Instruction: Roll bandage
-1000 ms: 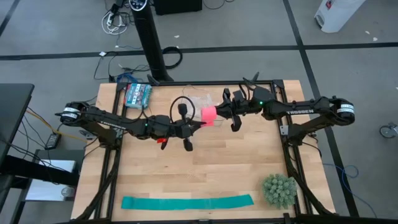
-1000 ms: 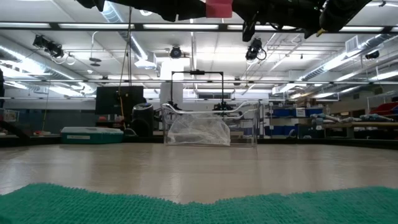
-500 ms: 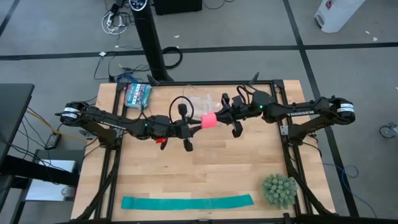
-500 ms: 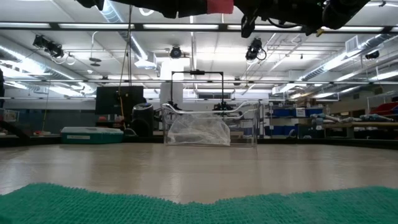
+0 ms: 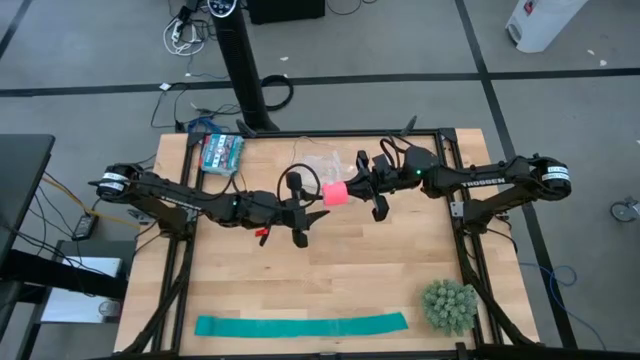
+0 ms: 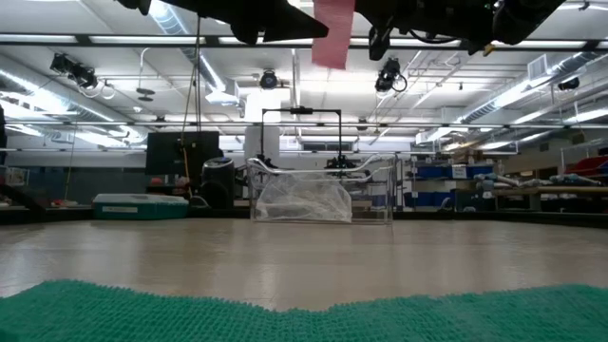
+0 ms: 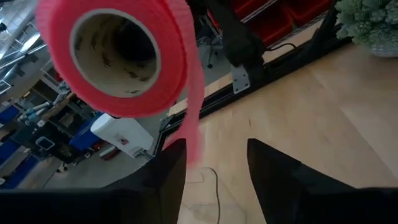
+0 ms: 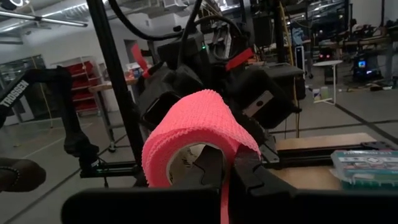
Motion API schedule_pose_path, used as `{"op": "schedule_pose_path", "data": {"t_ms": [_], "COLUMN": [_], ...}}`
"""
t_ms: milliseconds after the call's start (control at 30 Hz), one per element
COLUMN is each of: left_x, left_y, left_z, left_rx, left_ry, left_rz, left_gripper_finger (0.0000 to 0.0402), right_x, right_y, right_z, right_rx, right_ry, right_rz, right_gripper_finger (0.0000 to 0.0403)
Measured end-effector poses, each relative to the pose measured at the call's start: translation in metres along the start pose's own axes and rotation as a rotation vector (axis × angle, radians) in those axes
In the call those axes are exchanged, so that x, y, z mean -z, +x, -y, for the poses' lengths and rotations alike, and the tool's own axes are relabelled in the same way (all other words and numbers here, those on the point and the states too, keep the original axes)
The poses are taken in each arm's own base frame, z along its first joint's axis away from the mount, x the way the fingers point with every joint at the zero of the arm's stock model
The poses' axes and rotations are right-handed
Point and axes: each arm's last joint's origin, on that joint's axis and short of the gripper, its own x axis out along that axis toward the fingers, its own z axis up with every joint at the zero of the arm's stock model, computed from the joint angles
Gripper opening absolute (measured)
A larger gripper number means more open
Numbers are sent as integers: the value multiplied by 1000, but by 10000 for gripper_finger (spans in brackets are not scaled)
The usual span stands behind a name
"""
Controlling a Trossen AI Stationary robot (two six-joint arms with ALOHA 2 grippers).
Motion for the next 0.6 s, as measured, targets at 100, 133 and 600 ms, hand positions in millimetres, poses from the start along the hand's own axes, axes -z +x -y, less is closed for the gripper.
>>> {"op": "schedule_pose_path", "data": {"t_ms": [100, 133, 600], "left_x": [0, 1, 16], "left_y": [0, 0, -4], "left_z": [0, 0, 13], "left_rx": [2, 5, 93], "left_ry": [-3, -8, -150], "left_rz": [-4, -9, -181], "left_gripper_finger": [178, 178, 178], "right_x": [0, 0, 19], "right_y": [0, 0, 4], "right_z": [0, 0, -12], "right_rx": [1, 0, 62], "right_ry": [0, 0, 58], "right_rz": [0, 0, -152], "right_gripper_finger": [0, 0, 0]}}
